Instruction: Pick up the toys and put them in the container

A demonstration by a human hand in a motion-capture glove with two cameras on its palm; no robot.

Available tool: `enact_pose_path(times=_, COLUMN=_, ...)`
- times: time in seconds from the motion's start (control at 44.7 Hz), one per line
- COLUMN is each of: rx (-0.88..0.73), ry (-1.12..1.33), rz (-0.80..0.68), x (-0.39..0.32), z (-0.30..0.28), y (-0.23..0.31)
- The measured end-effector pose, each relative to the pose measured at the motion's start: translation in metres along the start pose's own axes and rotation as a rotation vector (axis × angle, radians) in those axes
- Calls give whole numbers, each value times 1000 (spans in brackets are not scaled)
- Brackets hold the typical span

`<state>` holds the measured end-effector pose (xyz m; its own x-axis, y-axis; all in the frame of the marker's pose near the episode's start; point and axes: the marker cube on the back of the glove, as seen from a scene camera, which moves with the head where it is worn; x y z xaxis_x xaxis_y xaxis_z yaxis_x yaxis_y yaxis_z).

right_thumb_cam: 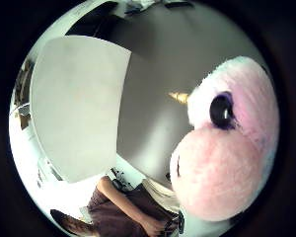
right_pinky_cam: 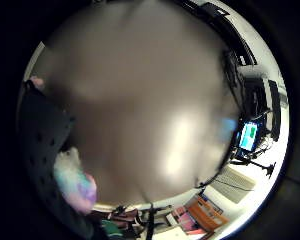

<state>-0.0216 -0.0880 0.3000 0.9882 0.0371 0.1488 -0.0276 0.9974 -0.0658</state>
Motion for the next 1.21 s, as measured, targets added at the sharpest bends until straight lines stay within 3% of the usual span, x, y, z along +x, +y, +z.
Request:
enact_pose_path(times=0.336, rx=170, ry=98, rz=-87, x=-57, z=-179, y=-8)
enact_pose_path(times=0.604, rx=259, ry=162, rz=-141, x=-117, z=-270, y=-15)
enact_pose_path(times=0.895, rx=272, ry=108, rz=-281, x=-241, z=-269, y=-47)
enact_pose_path(times=1.052, rx=259, ry=3, rz=-500, x=-343, z=-243, y=-61)
enact_pose_path(times=1.208, rx=239, ry=-33, rz=-678, x=-381, z=-223, y=-55)
